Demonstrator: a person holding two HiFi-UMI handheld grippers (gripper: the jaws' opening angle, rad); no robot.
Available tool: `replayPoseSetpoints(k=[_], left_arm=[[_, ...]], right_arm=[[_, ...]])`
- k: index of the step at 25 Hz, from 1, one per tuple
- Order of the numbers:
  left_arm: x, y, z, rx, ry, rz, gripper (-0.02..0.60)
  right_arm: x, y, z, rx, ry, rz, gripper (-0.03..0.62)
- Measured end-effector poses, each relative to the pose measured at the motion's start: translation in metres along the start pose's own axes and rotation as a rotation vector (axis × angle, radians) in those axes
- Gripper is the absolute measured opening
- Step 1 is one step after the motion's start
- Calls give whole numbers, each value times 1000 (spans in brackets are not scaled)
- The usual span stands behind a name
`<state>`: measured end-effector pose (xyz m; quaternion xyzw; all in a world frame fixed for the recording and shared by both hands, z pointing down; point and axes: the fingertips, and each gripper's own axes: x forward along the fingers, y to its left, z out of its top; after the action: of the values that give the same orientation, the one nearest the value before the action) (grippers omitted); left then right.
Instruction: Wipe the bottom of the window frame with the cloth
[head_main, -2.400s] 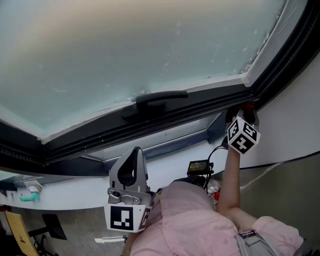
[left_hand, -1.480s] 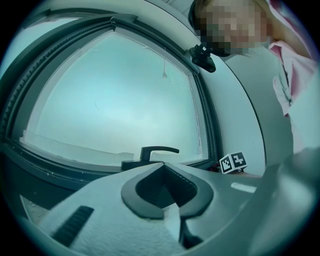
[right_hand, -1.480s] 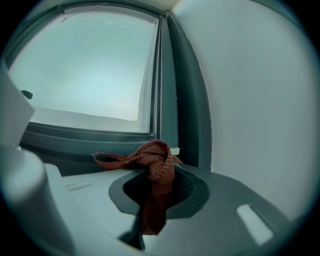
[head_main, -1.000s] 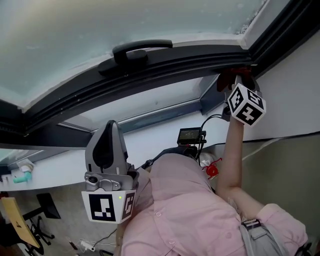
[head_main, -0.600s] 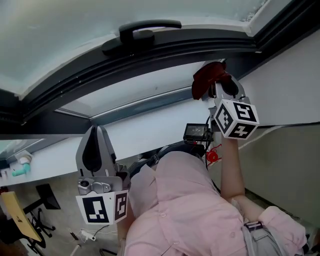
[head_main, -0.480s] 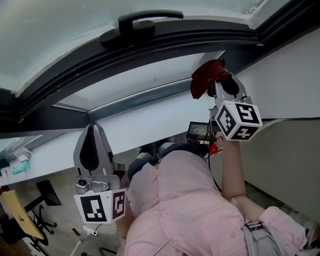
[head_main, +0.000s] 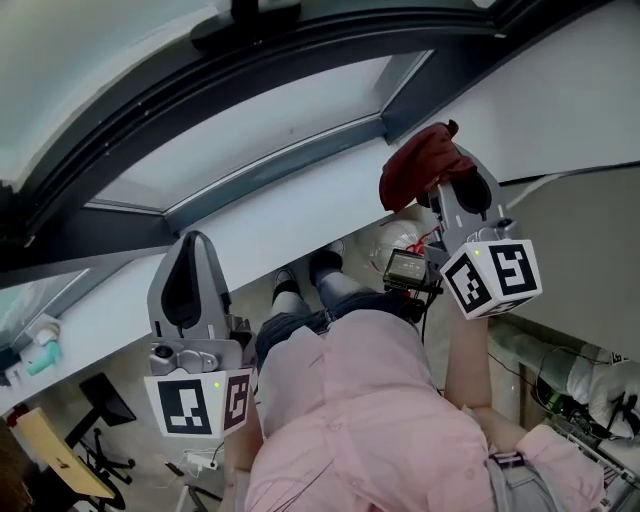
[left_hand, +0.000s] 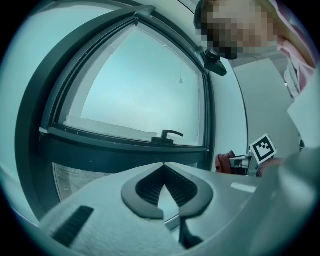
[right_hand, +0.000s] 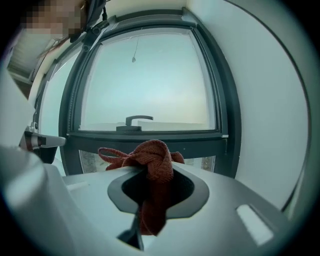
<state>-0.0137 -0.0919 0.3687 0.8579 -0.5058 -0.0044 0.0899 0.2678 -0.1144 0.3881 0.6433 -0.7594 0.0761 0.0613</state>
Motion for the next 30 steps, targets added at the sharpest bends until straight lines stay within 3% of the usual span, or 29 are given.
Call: replayPoseSetpoints(k=[6, 15, 22, 30], left_arm=[[-39, 8, 6, 38, 8, -65, -5], [-74, 18, 18, 136, -37, -50, -5], [-79, 10, 16, 140, -23, 10, -5], [-75, -21, 8, 134, -19, 44, -5]], right_arm=[[-45, 54, 5, 6, -19, -8, 67], [-57, 120, -7, -97, 1, 52, 67], [-46, 132, 1, -136, 1, 143, 67], [-47, 117, -1, -147, 11, 203, 67]])
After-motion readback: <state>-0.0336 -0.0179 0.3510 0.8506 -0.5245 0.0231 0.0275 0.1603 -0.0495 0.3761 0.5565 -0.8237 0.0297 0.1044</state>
